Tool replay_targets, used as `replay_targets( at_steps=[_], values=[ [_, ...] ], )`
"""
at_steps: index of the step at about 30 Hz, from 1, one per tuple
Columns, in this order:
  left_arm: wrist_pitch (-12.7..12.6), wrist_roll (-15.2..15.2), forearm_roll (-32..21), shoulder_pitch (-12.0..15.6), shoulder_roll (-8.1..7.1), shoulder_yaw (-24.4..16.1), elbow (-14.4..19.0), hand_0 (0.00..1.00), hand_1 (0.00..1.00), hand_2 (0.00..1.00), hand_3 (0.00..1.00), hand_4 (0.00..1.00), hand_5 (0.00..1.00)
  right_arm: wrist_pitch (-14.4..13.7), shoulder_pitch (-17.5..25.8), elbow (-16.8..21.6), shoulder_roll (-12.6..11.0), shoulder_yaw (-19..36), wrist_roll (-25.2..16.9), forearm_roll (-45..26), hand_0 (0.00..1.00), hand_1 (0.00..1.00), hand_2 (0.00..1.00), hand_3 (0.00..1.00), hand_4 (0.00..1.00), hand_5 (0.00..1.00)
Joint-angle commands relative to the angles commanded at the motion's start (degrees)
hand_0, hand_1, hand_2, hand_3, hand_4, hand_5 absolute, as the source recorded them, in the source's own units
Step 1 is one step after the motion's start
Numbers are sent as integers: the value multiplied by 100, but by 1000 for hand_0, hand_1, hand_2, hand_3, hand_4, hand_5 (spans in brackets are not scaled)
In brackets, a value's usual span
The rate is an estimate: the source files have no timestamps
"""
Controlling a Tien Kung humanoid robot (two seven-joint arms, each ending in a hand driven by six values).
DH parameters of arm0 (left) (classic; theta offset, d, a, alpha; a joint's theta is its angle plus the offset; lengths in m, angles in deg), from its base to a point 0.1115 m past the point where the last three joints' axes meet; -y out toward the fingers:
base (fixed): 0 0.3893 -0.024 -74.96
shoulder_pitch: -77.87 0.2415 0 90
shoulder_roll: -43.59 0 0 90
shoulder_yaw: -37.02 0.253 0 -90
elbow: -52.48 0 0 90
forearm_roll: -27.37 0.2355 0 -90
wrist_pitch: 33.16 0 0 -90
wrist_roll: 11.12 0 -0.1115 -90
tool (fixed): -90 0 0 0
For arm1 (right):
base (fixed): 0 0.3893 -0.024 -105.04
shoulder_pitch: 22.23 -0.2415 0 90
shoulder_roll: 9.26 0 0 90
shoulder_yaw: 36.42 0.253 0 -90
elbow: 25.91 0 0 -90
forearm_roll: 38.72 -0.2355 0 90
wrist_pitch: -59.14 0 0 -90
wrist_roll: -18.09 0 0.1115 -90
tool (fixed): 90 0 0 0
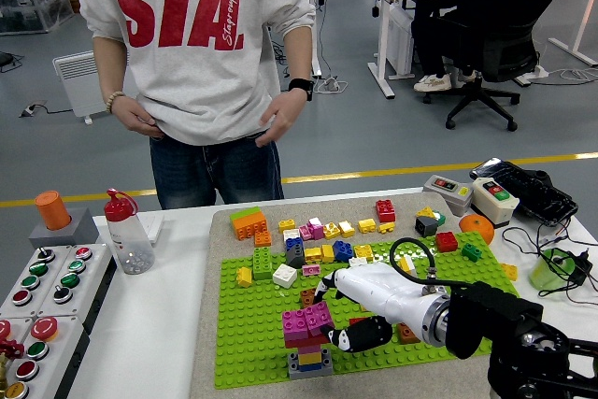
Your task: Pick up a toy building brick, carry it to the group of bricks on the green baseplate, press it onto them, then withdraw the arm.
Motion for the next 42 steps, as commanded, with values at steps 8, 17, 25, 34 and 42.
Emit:
replay_targets(
  at_steps=[8,17,25,34,42],
  values=[
    [-1,-5,-9,-21,-6,4,0,653,691,672,576,282,998,-18,0,-41,28,-9,43,-15,679,714,804,597,530,280],
    [-4,-7,-11,-31,-9,5,0,653,690,672,576,282,998,-25,17,-23,37,-38,65,-60,676,713,807,597,528,281],
    [-8,-8,-16,-40,-9,8,0,653,690,672,577,282,998,-58,66,-58,81,-32,96,-75,677,713,806,597,527,280],
    [-11,-9,-17,-44,-9,9,0,653,689,672,577,283,998,-98,144,-97,107,-15,116,-81,676,713,808,597,522,282],
    [-10,-8,-10,-45,-6,7,0,652,689,672,577,282,998,-154,200,-115,144,7,127,-67,676,713,809,597,522,283]
  ],
)
